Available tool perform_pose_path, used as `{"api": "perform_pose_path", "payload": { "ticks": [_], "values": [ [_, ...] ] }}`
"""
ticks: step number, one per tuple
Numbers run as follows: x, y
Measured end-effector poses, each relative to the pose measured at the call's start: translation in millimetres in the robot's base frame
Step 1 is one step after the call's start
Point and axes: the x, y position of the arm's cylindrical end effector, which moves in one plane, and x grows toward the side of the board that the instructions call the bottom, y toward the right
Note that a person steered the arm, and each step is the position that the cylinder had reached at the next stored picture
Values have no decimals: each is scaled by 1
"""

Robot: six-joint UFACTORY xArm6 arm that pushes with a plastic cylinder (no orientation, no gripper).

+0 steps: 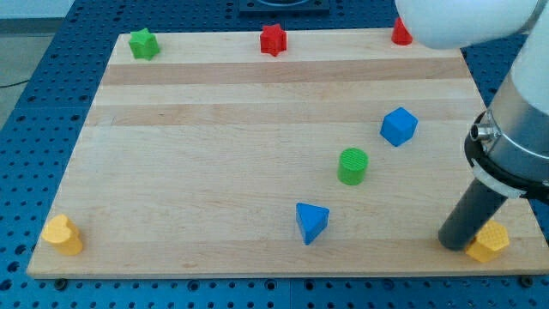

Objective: Move the green circle to the center right

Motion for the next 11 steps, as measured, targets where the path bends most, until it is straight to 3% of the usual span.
{"api": "perform_pose_path", "payload": {
  "ticks": [2, 6, 8, 11],
  "values": [
    [-1, 0],
    [-69, -27],
    [-48, -86],
    [-80, -149]
  ]
}}
